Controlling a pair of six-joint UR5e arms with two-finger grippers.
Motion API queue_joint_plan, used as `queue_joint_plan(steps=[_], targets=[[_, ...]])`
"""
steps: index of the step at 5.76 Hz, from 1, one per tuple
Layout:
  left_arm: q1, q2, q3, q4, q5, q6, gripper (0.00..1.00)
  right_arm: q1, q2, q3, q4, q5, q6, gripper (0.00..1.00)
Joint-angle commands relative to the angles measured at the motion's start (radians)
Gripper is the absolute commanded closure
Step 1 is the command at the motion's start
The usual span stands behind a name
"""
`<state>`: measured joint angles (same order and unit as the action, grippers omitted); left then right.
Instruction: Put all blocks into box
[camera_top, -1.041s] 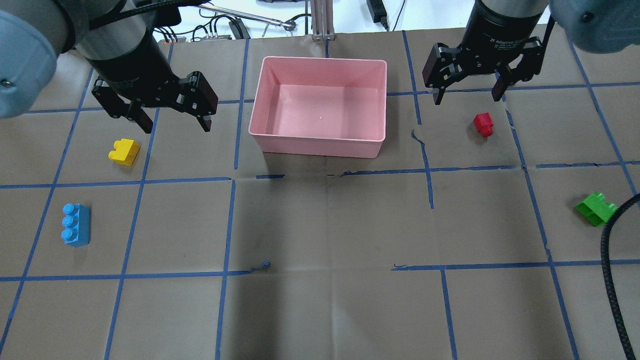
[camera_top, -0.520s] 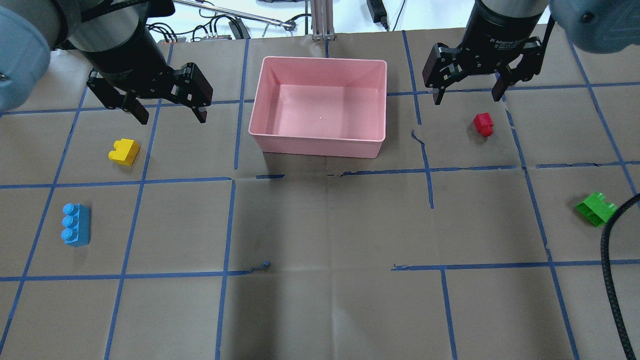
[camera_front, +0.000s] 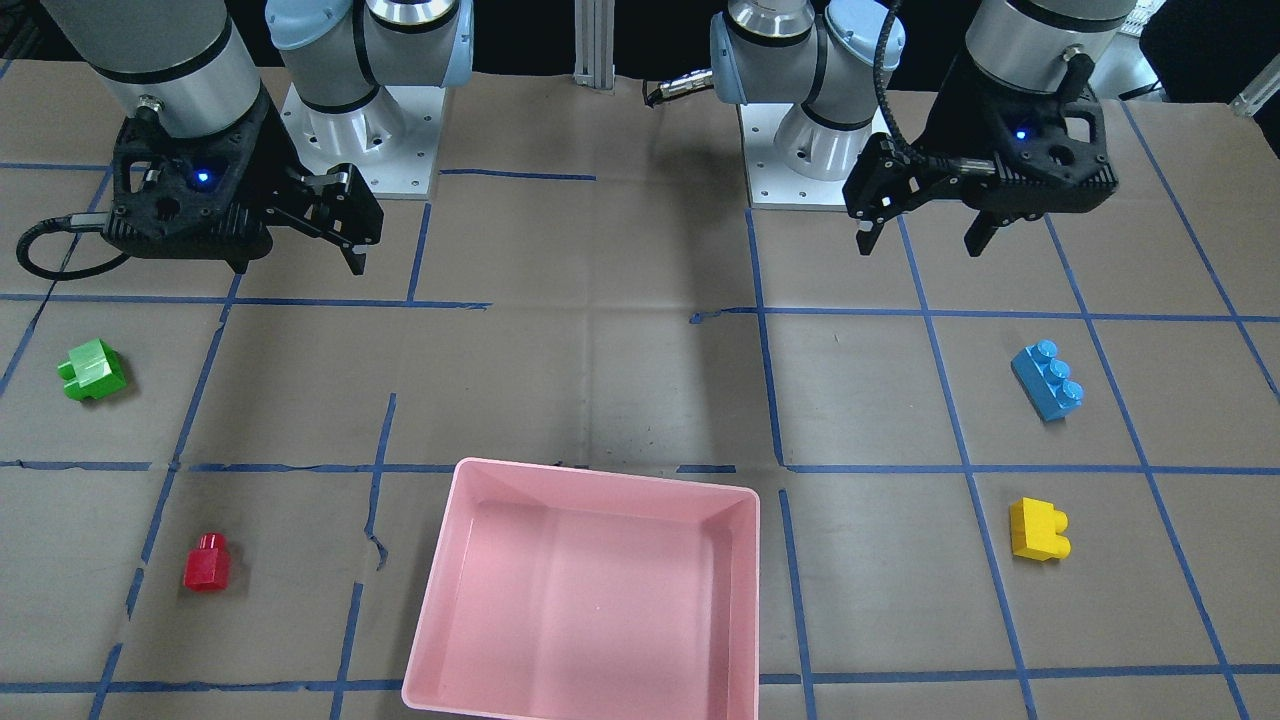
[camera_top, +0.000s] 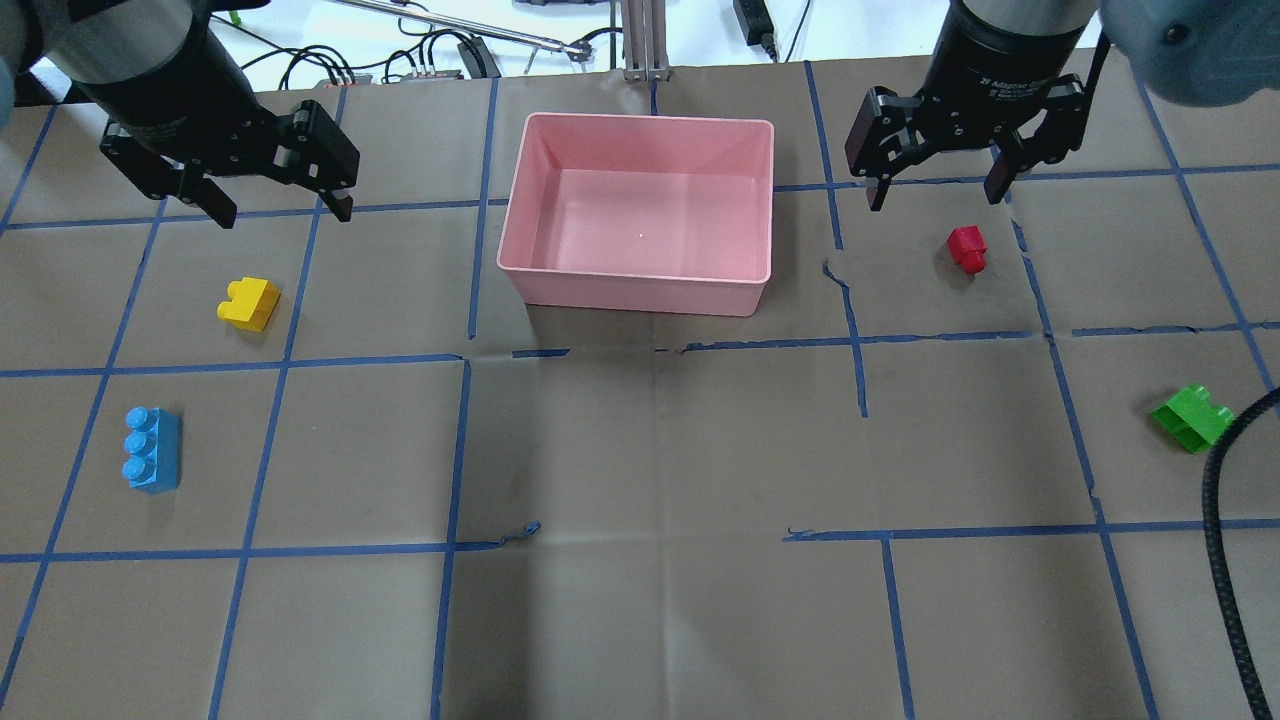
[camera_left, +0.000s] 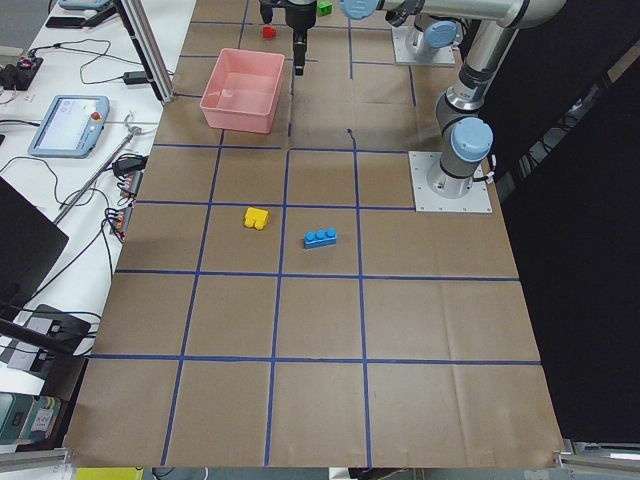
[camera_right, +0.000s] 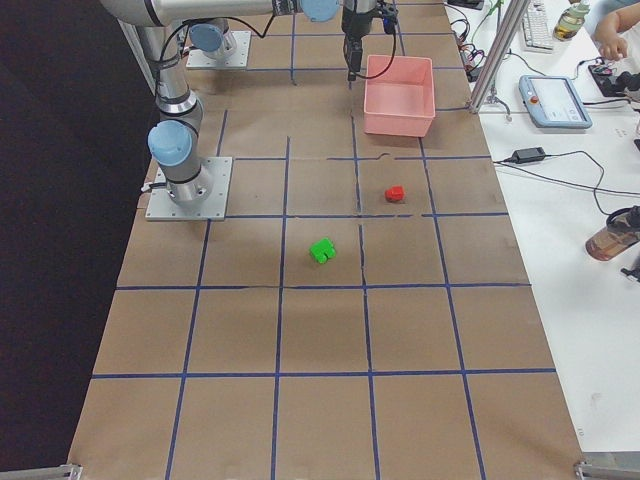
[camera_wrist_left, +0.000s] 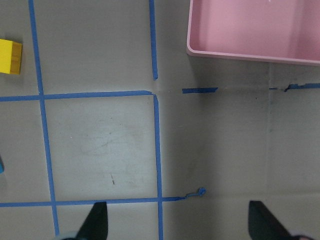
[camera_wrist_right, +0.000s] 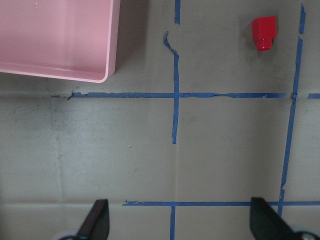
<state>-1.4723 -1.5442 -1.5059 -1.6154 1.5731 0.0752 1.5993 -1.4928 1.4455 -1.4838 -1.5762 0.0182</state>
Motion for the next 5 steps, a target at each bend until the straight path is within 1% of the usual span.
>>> queue_joint_plan(steps=[1,2,3,4,5], targets=[[0.167,0.013,-0.028,-0.047,0.010,0.040,0.01,-0.007,-0.003,-0.011,0.005,-0.016,0.000,0.00],[0.304,-0.017,-0.033,-0.137,0.007,0.088,0.01,-0.037,-0.001,-0.013,0.005,-0.024,0.000,0.00],[0.340,-0.086,-0.027,-0.123,0.010,0.206,0.01,-0.111,-0.003,-0.016,0.005,-0.012,-0.083,0.00],[0.404,-0.134,-0.043,-0.063,0.008,0.330,0.01,-0.190,0.002,-0.011,0.000,-0.018,-0.309,0.00],[0.458,-0.166,-0.110,0.033,0.010,0.415,0.01,-0.278,0.005,-0.004,-0.012,-0.025,-0.548,0.00]])
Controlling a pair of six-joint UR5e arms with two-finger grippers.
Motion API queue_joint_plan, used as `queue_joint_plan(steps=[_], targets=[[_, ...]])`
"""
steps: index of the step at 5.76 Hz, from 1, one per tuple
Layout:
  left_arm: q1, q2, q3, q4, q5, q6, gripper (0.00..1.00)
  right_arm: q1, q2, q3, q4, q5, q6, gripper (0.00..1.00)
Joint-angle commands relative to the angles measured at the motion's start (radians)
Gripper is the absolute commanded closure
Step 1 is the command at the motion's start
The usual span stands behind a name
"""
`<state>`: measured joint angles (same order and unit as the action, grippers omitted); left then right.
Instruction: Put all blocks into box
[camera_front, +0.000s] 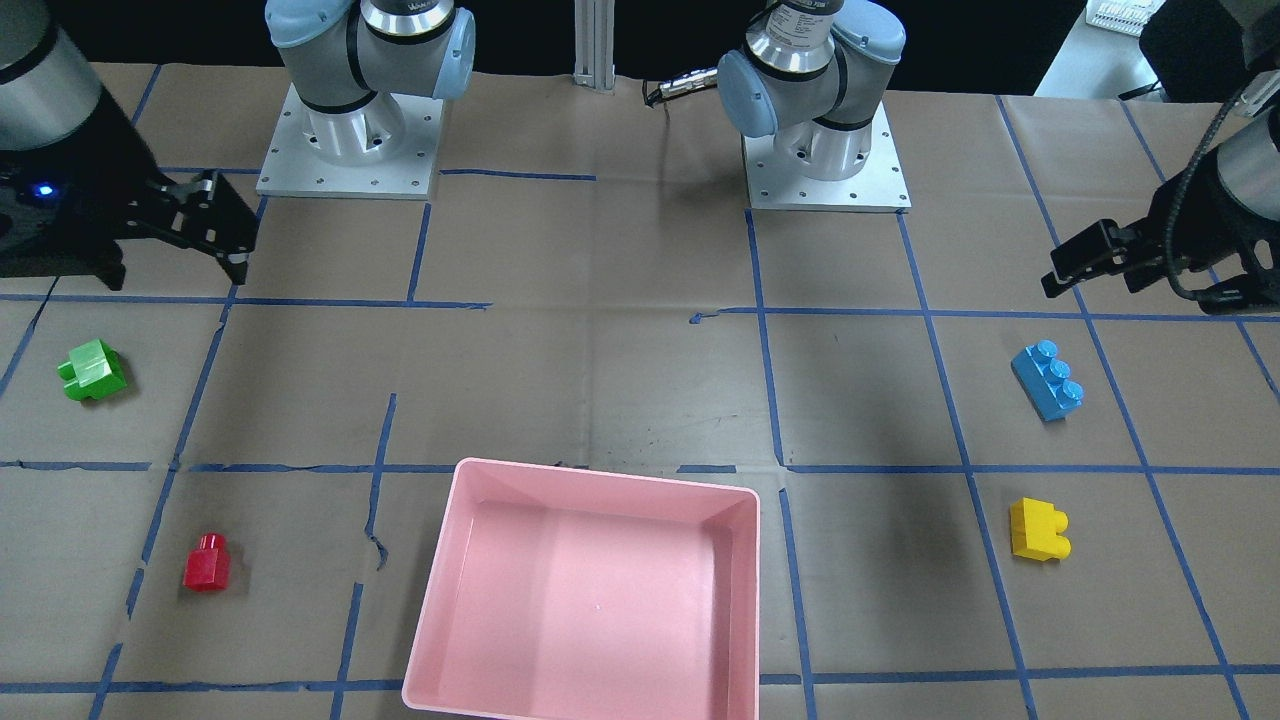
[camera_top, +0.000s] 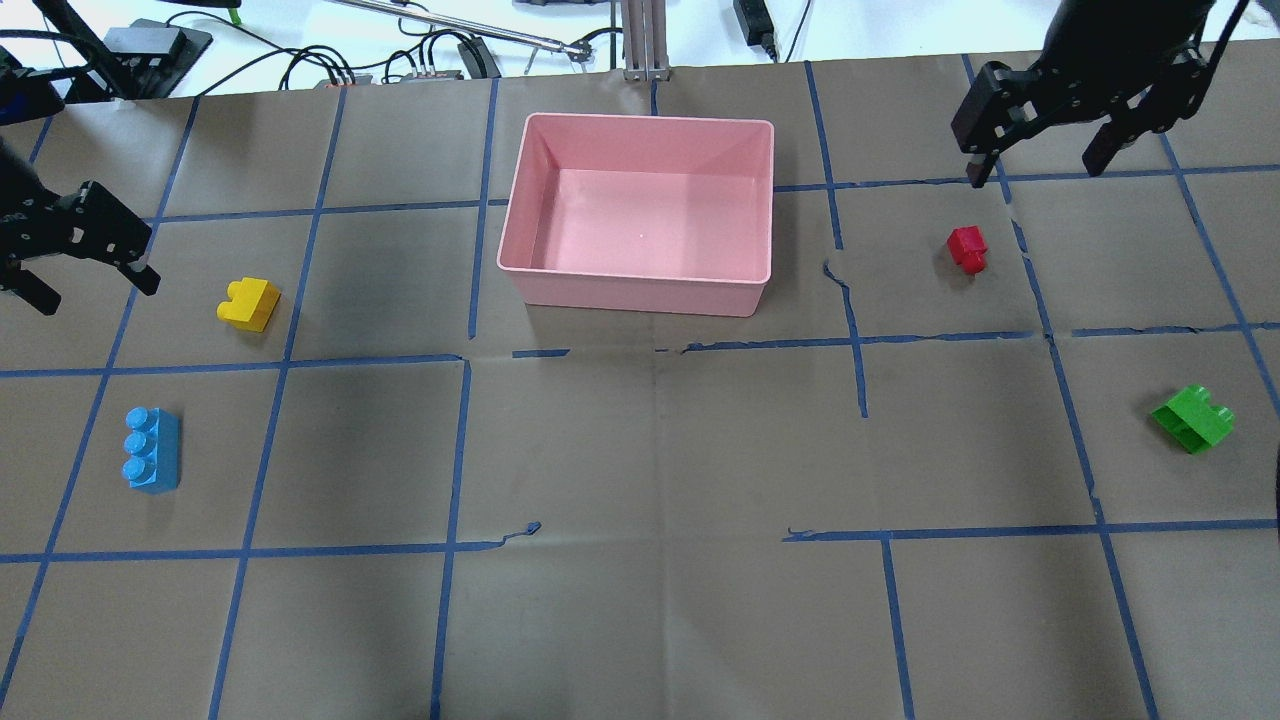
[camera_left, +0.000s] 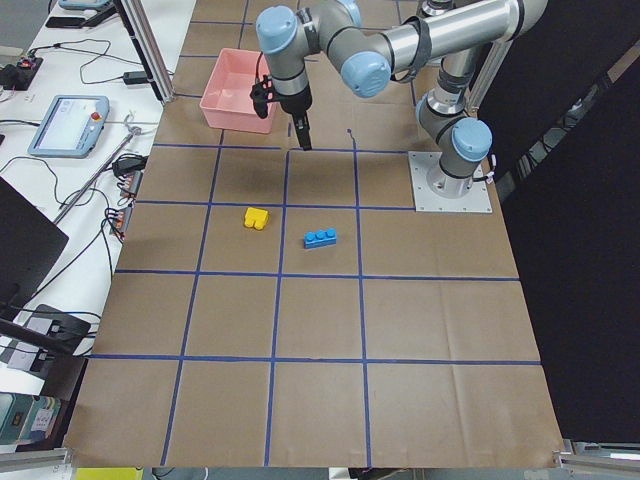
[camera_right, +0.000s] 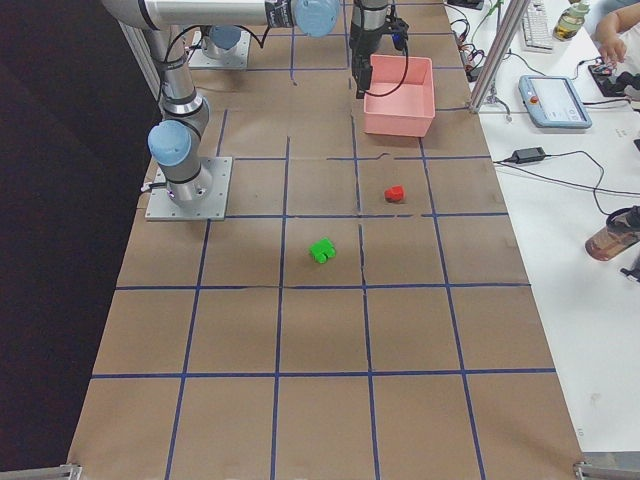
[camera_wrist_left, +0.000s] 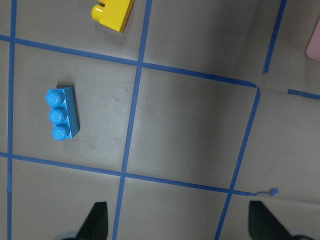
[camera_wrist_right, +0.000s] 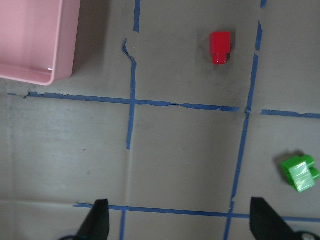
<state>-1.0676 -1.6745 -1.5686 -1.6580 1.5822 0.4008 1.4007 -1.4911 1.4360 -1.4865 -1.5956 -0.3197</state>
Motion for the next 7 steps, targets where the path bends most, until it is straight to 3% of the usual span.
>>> queue_joint_plan(steps=[1,3,4,5,7], targets=[[0.090,-0.050,-0.126,0.215,0.001,0.158,0.01,-0.154,0.018,0.007,-0.011,-0.014,-0.434,0.00],[0.155,-0.060,-0.323,0.483,0.002,0.271,0.01,-0.352,0.044,0.026,-0.014,-0.055,-0.852,0.00],[0.173,-0.082,-0.381,0.532,0.016,0.271,0.01,-0.458,0.043,0.071,-0.027,-0.049,-0.977,0.00],[0.211,-0.102,-0.445,0.622,0.036,0.274,0.01,-0.494,0.043,0.165,-0.138,-0.049,-1.065,0.00],[0.245,-0.167,-0.464,0.697,0.097,0.369,0.01,-0.511,0.045,0.413,-0.483,-0.035,-1.096,0.00]])
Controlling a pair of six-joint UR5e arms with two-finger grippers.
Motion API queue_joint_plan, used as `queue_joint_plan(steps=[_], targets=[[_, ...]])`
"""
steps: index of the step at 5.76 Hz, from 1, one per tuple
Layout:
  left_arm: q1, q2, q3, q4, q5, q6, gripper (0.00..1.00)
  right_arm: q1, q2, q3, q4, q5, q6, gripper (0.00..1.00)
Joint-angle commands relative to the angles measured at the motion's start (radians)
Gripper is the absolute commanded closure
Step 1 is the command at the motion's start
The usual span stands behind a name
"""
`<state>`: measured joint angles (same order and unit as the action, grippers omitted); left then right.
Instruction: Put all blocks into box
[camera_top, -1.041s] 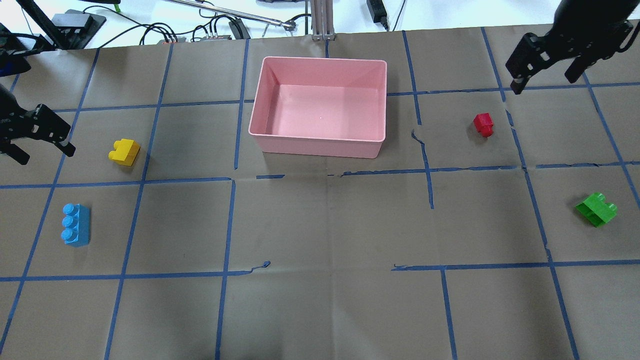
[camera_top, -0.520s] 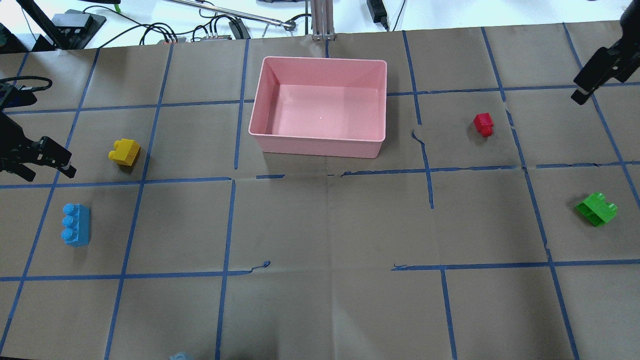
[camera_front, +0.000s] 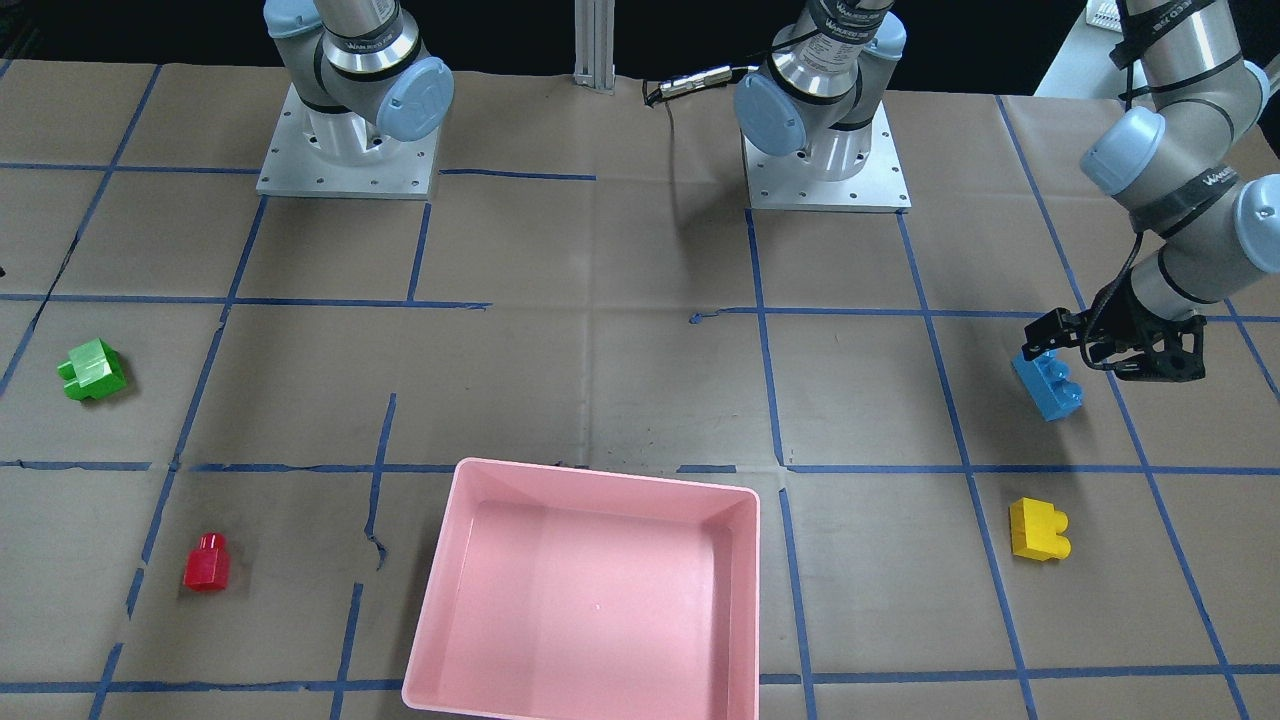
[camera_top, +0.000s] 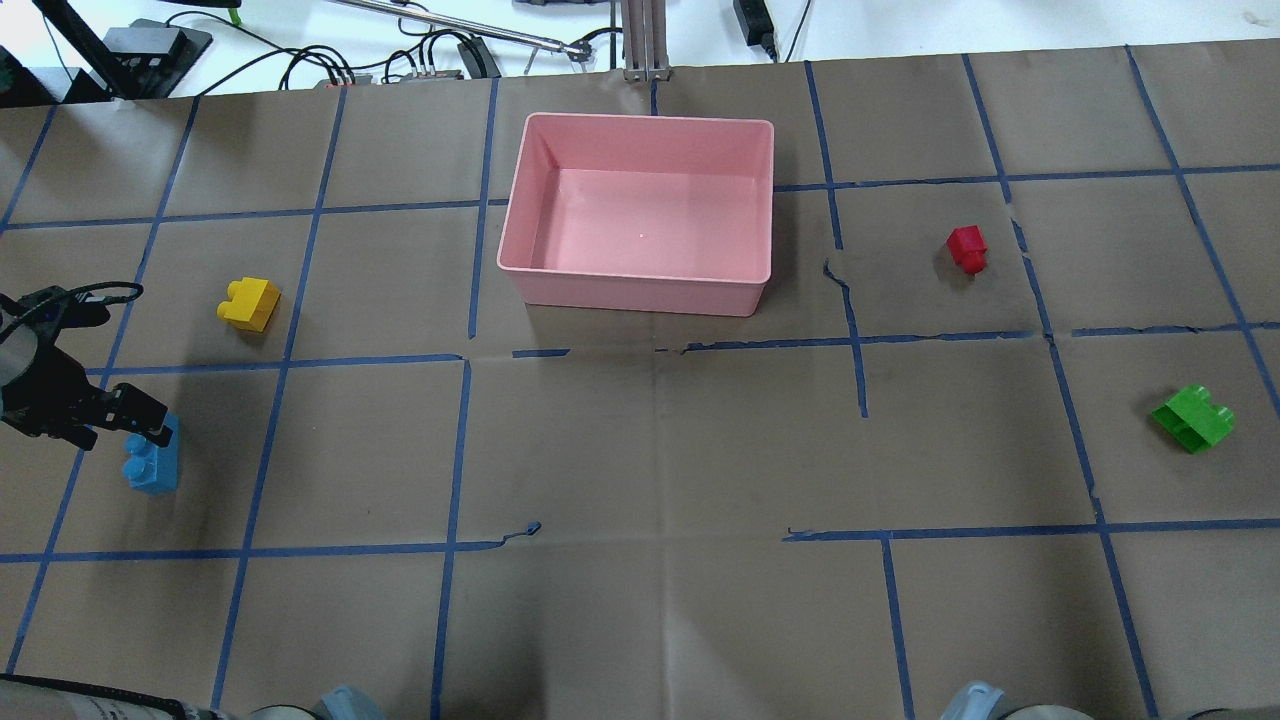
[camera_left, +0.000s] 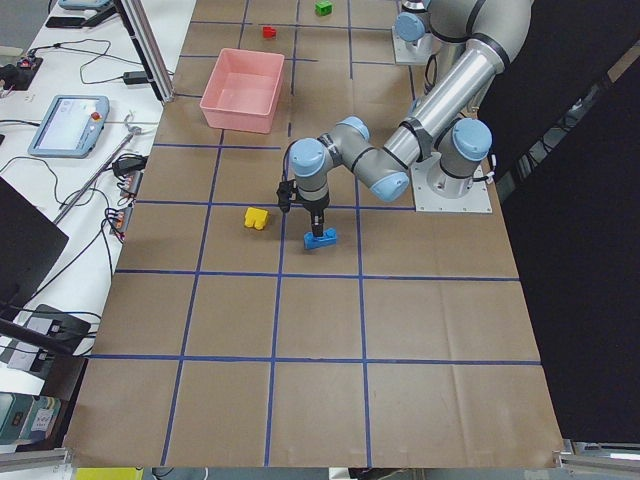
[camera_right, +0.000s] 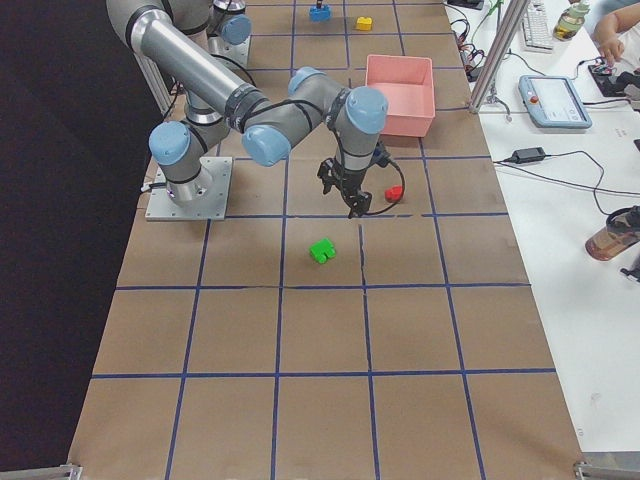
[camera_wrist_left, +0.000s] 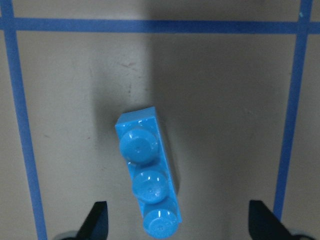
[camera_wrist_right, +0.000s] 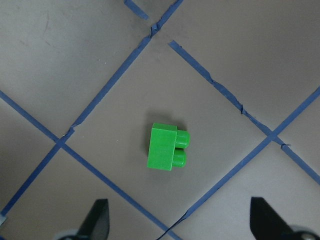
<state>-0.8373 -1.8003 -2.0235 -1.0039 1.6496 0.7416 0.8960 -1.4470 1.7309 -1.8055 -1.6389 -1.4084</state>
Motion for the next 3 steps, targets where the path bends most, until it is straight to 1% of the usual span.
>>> queue_joint_plan(steps=[1,2,3], targets=[[0.024,-0.068,-0.003,0.060,0.019,0.027,0.08,-0.008,0.020,0.218,-0.319,0.031,-0.007,0.00],[0.026,-0.080,0.003,0.065,0.012,0.027,0.17,-0.006,0.087,0.243,-0.412,0.031,-0.013,0.00],[0.026,-0.088,0.006,0.065,0.012,0.027,0.26,-0.008,0.159,0.245,-0.443,0.031,-0.017,0.00]])
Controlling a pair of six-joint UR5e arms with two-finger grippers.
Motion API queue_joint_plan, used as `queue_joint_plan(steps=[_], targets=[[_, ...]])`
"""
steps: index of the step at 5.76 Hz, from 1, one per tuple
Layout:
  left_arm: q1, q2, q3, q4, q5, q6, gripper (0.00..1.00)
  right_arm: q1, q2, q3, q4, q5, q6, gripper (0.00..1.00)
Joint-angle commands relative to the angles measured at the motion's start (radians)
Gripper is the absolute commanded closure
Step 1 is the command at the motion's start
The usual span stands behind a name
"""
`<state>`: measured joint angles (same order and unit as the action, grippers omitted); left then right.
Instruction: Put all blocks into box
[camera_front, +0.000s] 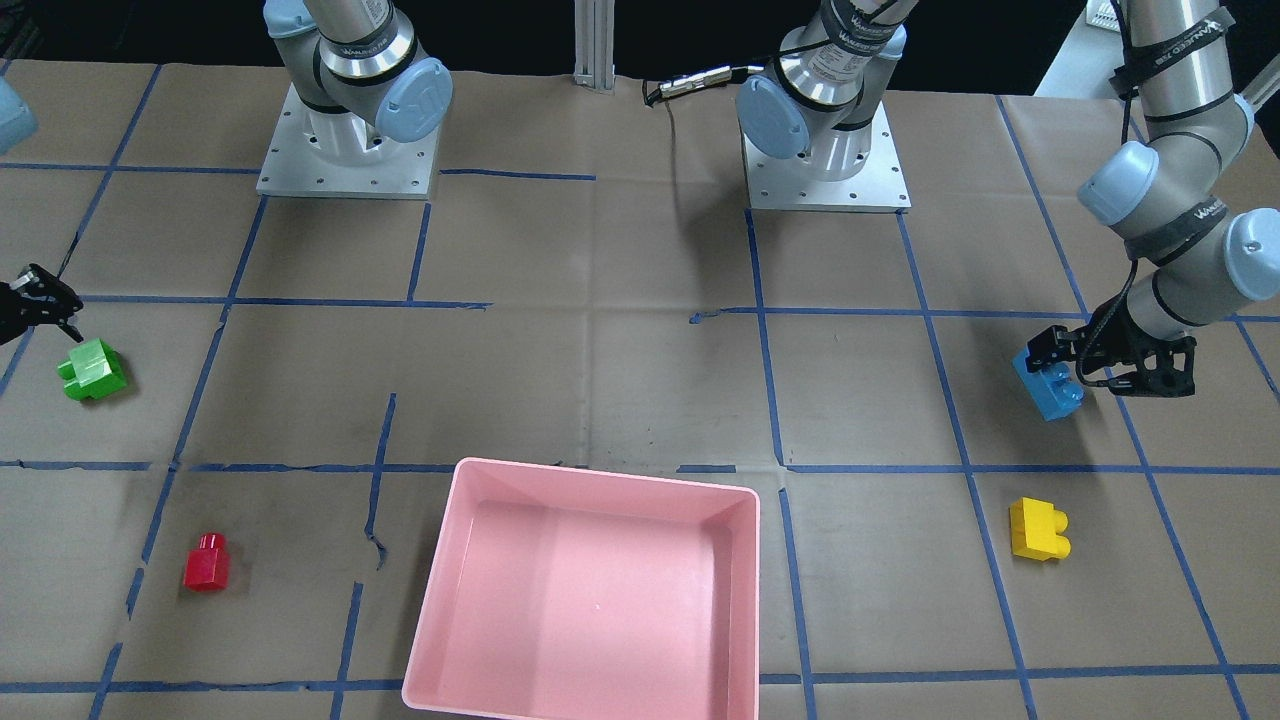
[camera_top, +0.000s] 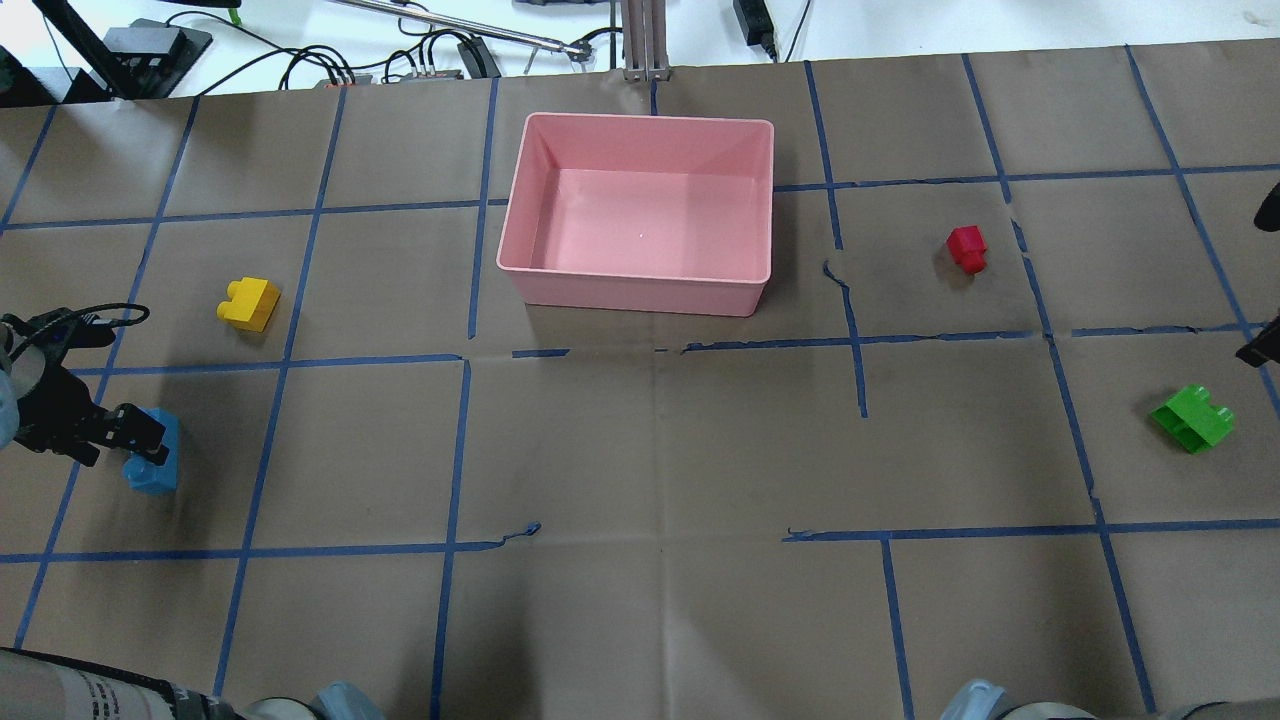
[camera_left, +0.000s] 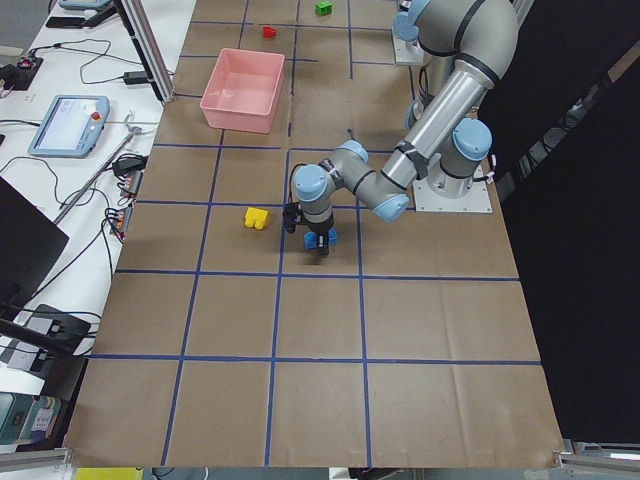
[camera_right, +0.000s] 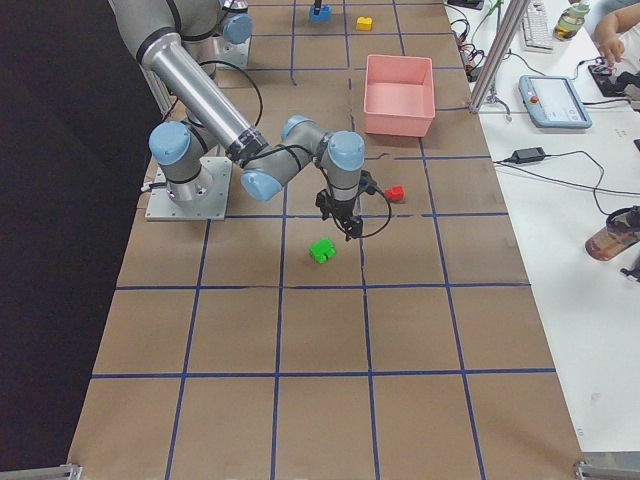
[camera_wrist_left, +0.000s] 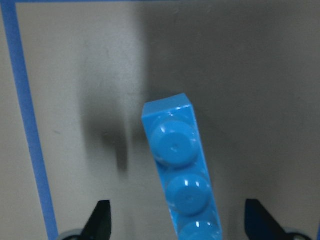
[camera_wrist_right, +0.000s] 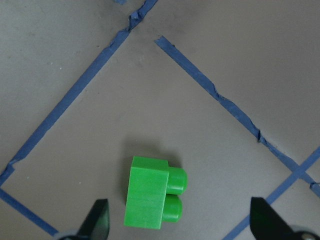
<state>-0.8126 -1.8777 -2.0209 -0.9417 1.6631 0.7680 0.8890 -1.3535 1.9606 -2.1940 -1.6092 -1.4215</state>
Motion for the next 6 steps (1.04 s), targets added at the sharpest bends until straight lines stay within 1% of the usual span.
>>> queue_joint_plan(steps=[1,2,3,4,5,6], targets=[[0.001,-0.009,0.005,0.003,0.000,0.007,0.74,-0.004,0.100,0.018,-0.055,-0.006,-0.005,0.00],[-0.003,-0.012,0.017,0.003,0.000,0.016,1.00,-0.025,0.112,0.029,-0.053,-0.008,-0.011,0.00],[-0.014,-0.012,0.034,0.000,-0.002,0.017,1.00,-0.044,0.117,0.049,-0.055,-0.012,-0.035,0.00],[-0.048,0.024,0.047,-0.015,-0.025,0.016,1.00,-0.053,0.117,0.055,-0.052,-0.017,-0.036,0.00],[-0.151,0.069,0.079,-0.060,-0.029,-0.001,1.00,-0.055,0.117,0.055,-0.050,-0.017,-0.037,0.00],[-0.290,0.081,0.167,-0.110,-0.069,-0.012,1.00,-0.055,0.117,0.060,-0.047,-0.020,-0.037,0.00]])
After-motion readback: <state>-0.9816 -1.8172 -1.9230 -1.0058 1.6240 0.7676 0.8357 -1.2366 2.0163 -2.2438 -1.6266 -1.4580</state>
